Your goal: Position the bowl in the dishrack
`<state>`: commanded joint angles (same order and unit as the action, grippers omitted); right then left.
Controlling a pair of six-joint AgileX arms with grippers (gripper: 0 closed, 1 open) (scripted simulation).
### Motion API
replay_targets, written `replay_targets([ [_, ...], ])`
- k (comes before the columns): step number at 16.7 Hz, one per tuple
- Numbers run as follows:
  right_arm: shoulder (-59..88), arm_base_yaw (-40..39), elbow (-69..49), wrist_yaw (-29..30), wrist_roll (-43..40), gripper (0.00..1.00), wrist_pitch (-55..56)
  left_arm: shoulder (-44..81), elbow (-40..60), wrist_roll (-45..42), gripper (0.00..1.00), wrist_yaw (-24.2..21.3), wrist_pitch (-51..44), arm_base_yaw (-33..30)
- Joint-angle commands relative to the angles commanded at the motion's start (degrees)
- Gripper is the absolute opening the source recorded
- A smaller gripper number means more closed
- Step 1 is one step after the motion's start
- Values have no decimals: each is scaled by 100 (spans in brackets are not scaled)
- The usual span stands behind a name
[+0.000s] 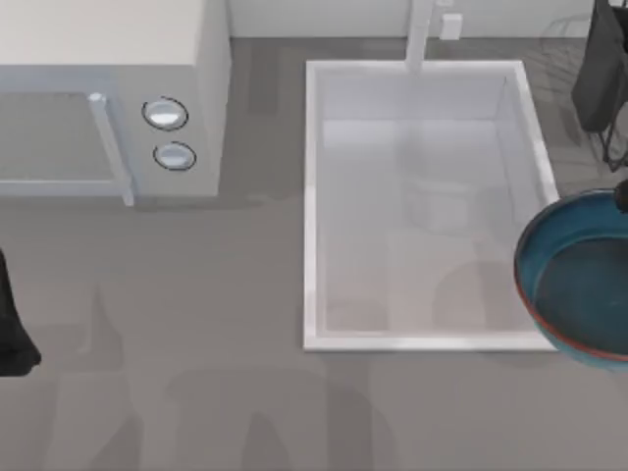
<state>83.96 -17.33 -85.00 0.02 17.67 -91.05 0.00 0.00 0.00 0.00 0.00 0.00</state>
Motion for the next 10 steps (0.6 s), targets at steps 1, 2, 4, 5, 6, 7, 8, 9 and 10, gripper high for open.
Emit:
replay_targets([
  [1,-25,42,8,-31,-18,0,59,0,0,0,100,0,0,0],
  [2,-71,125,26,-92,-51,0,174,0,0,0,100,0,0,0],
  [4,-216,408,94,-293,-151,0,560,0,0,0,100,0,0,0],
  [5,-308,604,148,-428,-215,0,832,0,0,0,100,0,0,0],
  [6,-411,835,218,-584,-286,0,1165,0,0,0,100,0,0,0],
  [7,-520,1092,304,-754,-364,0,1551,0,0,0,100,0,0,0],
  [8,-637,1372,404,-938,-448,0,1984,0,0,0,100,0,0,0],
  [9,-758,1671,517,-1131,-537,0,2461,0,0,0,100,0,0,0],
  [10,-884,1984,639,-1332,-631,0,2976,0,0,0,100,0,0,0],
])
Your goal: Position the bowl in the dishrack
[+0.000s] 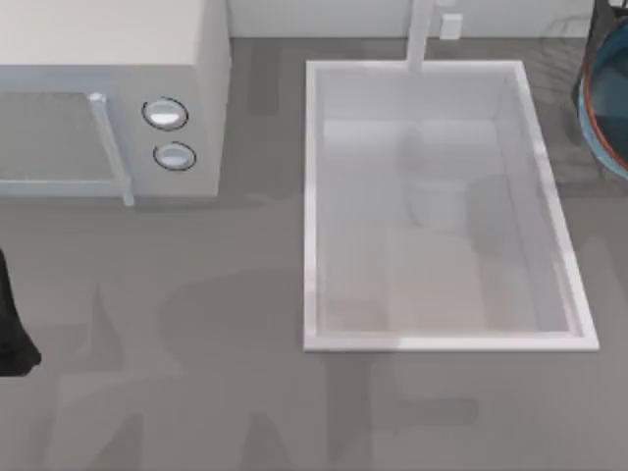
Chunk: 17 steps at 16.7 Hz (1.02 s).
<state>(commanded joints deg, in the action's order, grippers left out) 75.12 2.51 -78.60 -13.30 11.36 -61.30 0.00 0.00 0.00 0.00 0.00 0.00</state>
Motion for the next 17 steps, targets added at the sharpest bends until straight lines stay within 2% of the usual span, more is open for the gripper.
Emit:
replay_targets([
  [6,-923,1942,804,-1245,-611,0,3275,0,0,0,100,0,0,0],
  [9,-1409,2743,1096,-1776,-861,0,4478,0,0,0,100,0,0,0],
  [13,-1820,3345,1283,-2178,-1033,0,5249,0,0,0,100,0,0,0],
  [17,-1843,3377,1292,-2199,-1041,0,5286,0,0,0,100,0,0,0],
])
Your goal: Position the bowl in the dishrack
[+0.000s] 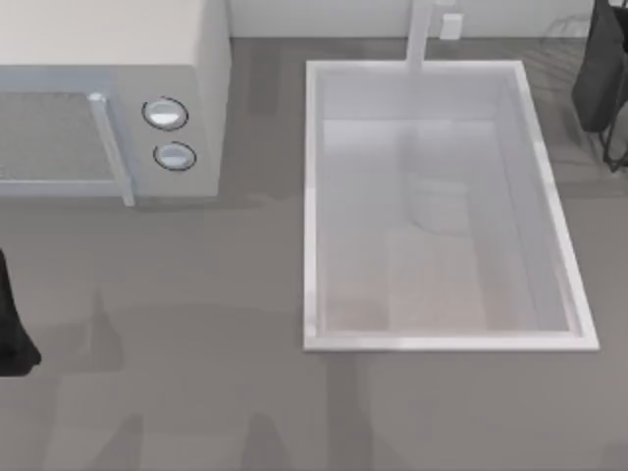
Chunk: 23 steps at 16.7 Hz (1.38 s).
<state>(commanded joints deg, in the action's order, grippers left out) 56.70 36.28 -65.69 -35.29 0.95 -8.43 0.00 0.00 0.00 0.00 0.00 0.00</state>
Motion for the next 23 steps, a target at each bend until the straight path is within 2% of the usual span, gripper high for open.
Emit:
replay_targets([
  [3,95,-50,-21,36,8,0,63,0,0,0,100,0,0,0],
  [6,645,-229,14,224,7,0,618,0,0,0,100,0,0,0],
  [17,4181,-1619,807,1685,-14,0,5036,0,0,0,100,0,0,0],
  [20,4594,-1850,949,1920,-3,0,5520,0,0,0,100,0,0,0],
  [23,4626,-1870,962,1941,-2,0,5559,0,0,0,100,0,0,0],
])
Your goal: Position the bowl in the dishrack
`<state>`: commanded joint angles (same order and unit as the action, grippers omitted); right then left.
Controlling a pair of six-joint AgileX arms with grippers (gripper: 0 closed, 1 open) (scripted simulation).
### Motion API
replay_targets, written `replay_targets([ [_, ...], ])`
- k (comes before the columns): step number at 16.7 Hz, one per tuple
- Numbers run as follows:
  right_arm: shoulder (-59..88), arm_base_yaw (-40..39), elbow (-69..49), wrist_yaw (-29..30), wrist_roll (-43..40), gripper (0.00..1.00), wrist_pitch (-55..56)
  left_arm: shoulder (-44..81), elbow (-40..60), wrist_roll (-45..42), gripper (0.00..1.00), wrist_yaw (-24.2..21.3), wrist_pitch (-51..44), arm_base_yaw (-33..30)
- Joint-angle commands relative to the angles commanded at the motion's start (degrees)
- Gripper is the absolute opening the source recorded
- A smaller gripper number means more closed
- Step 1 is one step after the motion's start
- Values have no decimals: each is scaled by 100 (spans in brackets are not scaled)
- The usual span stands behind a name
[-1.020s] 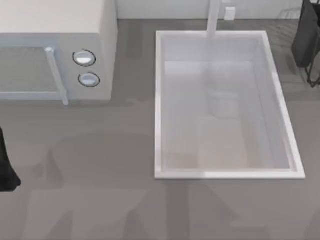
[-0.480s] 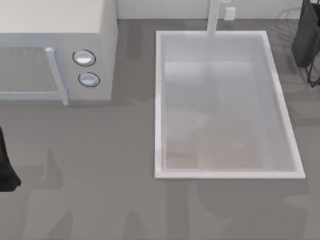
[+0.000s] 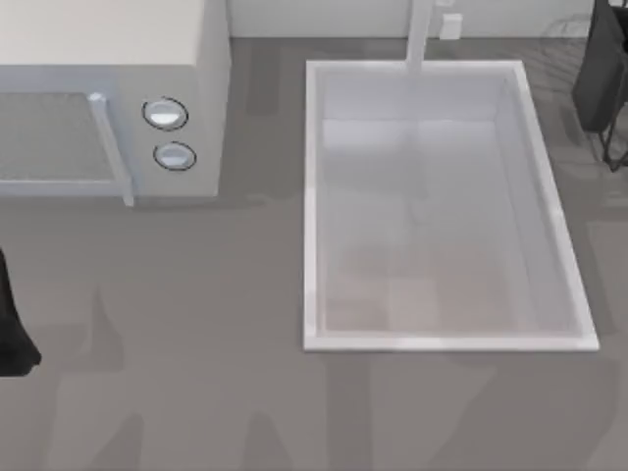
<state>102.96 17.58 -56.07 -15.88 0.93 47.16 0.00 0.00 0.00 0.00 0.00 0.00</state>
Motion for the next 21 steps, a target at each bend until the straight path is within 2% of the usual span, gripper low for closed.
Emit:
replay_targets([
  [2,0,0,0,0,0,0,0,0,0,0,100,0,0,0],
  [15,0,0,0,0,0,98,0,0,0,0,100,0,0,0],
  [21,0,0,0,0,0,100,0,0,0,0,100,0,0,0],
])
